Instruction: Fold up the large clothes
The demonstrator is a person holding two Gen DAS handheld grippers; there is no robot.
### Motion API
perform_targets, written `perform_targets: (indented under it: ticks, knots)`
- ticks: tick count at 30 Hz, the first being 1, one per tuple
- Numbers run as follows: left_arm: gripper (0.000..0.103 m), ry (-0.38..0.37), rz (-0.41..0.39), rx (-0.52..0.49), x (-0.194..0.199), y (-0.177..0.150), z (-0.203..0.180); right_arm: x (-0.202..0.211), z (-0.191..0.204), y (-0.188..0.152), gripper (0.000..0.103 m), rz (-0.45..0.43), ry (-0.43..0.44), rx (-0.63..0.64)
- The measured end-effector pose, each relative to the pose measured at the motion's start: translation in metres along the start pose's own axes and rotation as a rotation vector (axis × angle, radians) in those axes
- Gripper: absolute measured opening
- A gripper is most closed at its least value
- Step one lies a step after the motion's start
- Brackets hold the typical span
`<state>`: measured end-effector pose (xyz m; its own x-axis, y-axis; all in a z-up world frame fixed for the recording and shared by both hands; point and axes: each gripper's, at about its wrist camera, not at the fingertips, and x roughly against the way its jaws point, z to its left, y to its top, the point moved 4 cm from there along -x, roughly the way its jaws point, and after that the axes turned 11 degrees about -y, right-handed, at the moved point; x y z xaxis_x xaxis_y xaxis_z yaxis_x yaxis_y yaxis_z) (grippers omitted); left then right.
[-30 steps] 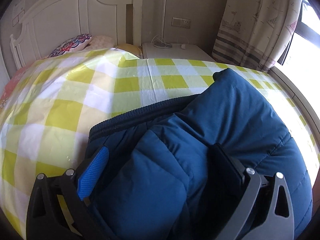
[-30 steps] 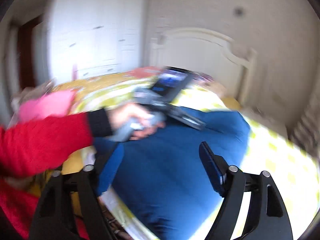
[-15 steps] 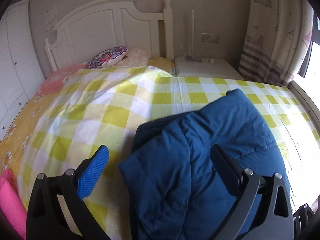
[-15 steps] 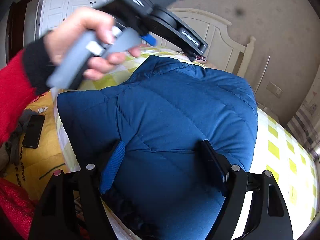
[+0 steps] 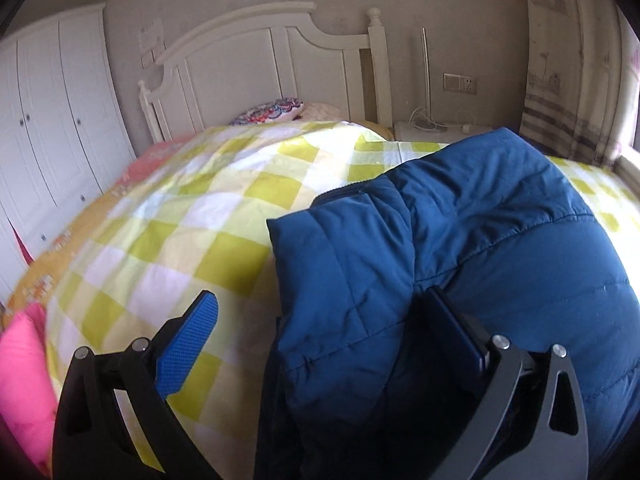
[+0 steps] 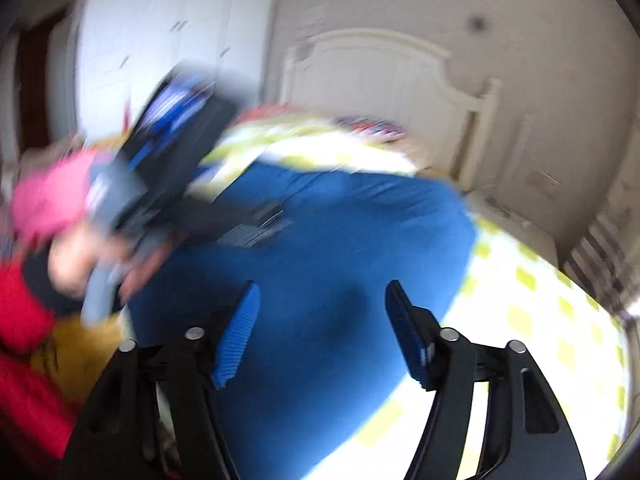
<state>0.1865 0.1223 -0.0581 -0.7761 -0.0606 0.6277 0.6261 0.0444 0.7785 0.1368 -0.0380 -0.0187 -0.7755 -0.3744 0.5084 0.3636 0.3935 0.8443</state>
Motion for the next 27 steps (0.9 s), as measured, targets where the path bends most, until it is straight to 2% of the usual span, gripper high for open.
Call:
perform_targets:
  ticks: [4, 6, 8, 10, 11, 16, 17, 19, 21, 22, 24, 26, 27]
  knots:
    - [0.101, -0.077, 0.021, 0.078, -0.006, -0.004, 0.012, -0.055, -0.049, 0.047, 0.044, 0.024, -0.028, -0.087]
    - [0.101, -0.076, 0.011, 0.094, -0.006, -0.006, 0.015, -0.09, -0.056, 0.064, 0.037, 0.052, -0.039, -0.074]
    - [0.101, -0.053, -0.014, 0.089, -0.004, -0.008, 0.015, -0.131, -0.056, 0.073, 0.034, 0.099, -0.038, -0.064]
    - [0.101, -0.018, -0.036, 0.082, -0.001, -0.008, 0.013, -0.177, -0.054, 0.066, 0.034, 0.187, -0.029, -0.045]
    - [0.101, -0.006, -0.043, 0.082, 0.0, -0.008, 0.013, -0.203, -0.049, 0.055, 0.034, 0.274, 0.007, -0.03]
    - [0.101, -0.042, -0.036, 0.107, -0.002, -0.01, 0.018, -0.204, -0.042, 0.062, 0.034, 0.327, -0.021, 0.101]
    - [0.101, -0.04, -0.04, 0.106, -0.001, -0.01, 0.018, -0.201, -0.046, 0.067, 0.034, 0.326, -0.015, 0.085]
    - [0.101, -0.037, -0.044, 0.101, -0.001, -0.01, 0.017, -0.182, -0.063, 0.084, 0.034, 0.258, -0.003, -0.018]
    - [0.101, -0.04, -0.047, 0.106, 0.0, -0.011, 0.018, -0.172, -0.078, 0.091, 0.034, 0.209, -0.033, -0.082]
    - [0.101, -0.043, -0.045, 0.107, 0.0, -0.011, 0.018, -0.177, -0.081, 0.087, 0.034, 0.223, -0.048, -0.09]
    - [0.101, -0.052, -0.031, 0.111, -0.002, -0.01, 0.019, -0.206, -0.066, 0.055, 0.034, 0.343, -0.029, -0.017]
    - [0.101, -0.067, -0.008, 0.12, -0.006, -0.01, 0.021, -0.21, -0.054, 0.046, 0.034, 0.295, -0.08, 0.044]
    - [0.101, -0.082, -0.001, 0.129, -0.007, -0.01, 0.022, -0.211, -0.052, 0.051, 0.034, 0.32, -0.099, 0.055]
